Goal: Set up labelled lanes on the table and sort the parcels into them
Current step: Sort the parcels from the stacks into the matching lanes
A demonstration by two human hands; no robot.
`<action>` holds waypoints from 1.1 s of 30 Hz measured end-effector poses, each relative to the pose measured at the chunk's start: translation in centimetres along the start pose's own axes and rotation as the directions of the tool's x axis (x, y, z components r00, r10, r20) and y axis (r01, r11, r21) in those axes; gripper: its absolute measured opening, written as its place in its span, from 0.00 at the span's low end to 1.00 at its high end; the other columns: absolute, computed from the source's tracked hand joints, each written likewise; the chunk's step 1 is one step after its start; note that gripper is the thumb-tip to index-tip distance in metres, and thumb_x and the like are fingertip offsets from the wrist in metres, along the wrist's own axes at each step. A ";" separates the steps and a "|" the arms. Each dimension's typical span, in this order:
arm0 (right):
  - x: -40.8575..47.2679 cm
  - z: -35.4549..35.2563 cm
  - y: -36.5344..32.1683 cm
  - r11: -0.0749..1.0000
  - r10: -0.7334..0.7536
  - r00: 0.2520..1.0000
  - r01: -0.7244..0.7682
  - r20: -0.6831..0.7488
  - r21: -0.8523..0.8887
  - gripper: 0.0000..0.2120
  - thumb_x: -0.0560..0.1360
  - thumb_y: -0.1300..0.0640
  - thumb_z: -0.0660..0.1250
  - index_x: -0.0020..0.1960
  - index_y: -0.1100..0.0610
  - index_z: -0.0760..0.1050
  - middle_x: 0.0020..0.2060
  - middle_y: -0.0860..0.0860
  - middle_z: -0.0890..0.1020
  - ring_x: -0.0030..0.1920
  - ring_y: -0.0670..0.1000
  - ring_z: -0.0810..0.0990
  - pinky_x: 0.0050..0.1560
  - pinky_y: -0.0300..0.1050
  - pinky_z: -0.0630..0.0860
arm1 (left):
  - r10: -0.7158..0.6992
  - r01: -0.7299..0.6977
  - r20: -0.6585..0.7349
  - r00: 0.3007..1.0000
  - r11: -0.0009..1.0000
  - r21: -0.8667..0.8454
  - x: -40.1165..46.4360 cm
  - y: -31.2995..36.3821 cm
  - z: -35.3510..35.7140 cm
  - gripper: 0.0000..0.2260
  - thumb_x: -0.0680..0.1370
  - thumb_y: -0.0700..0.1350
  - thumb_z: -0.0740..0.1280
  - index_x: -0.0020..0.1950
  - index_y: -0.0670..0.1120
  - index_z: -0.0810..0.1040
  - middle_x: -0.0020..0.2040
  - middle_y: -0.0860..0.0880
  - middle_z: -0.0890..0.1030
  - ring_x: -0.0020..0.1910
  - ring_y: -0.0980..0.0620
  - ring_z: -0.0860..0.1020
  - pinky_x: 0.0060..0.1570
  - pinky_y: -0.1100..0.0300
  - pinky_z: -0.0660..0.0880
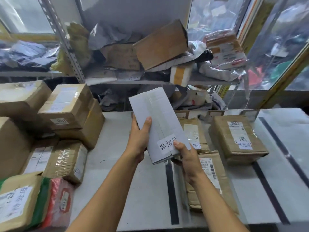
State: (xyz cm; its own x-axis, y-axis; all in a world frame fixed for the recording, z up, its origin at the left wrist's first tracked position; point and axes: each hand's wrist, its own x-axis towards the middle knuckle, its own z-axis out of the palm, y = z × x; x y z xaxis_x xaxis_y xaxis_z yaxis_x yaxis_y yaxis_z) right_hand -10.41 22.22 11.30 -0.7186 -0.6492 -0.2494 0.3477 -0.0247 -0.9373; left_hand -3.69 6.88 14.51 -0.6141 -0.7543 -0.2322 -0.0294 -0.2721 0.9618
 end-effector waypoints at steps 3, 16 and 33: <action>-0.7 -0.8 -0.7 1.000 -0.005 0.998 0.007 -0.061 0.027 0.14 0.62 0.41 0.73 0.46 0.44 0.85 0.44 0.48 0.87 0.42 0.45 0.86 0.37 0.41 0.80 | 0.011 -0.015 0.073 0.997 0.998 0.053 0.1 0.3 1.6 0.18 0.81 0.55 0.63 0.70 0.59 0.65 0.59 0.54 0.80 0.50 0.54 0.84 0.35 0.57 0.81; -4.6 -6.9 -3.7 0.987 -0.042 0.955 0.085 -0.292 0.135 0.12 0.69 0.48 0.73 0.48 0.52 0.87 0.49 0.57 0.87 0.48 0.54 0.86 0.44 0.50 0.84 | 0.020 -0.061 0.368 0.930 0.993 0.100 -1.4 0.7 8.9 0.24 0.81 0.55 0.64 0.75 0.59 0.59 0.63 0.54 0.78 0.51 0.54 0.83 0.36 0.57 0.83; -4.9 -31.8 -12.1 0.986 -0.068 0.917 0.123 -0.393 0.116 0.11 0.67 0.47 0.70 0.43 0.51 0.86 0.42 0.53 0.87 0.38 0.47 0.85 0.32 0.42 0.79 | 0.013 -0.072 0.437 0.900 0.990 0.120 -5.6 -3.3 34.1 0.23 0.81 0.54 0.64 0.74 0.63 0.61 0.62 0.58 0.79 0.51 0.61 0.83 0.36 0.62 0.80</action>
State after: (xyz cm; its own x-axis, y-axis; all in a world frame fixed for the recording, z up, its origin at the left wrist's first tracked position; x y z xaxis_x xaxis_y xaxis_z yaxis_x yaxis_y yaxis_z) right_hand -30.24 49.86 16.13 -0.9194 -0.2950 -0.2602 0.3239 -0.1925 -0.9263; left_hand -27.04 32.40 17.62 -0.8971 -0.4212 -0.1335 -0.0794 -0.1436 0.9864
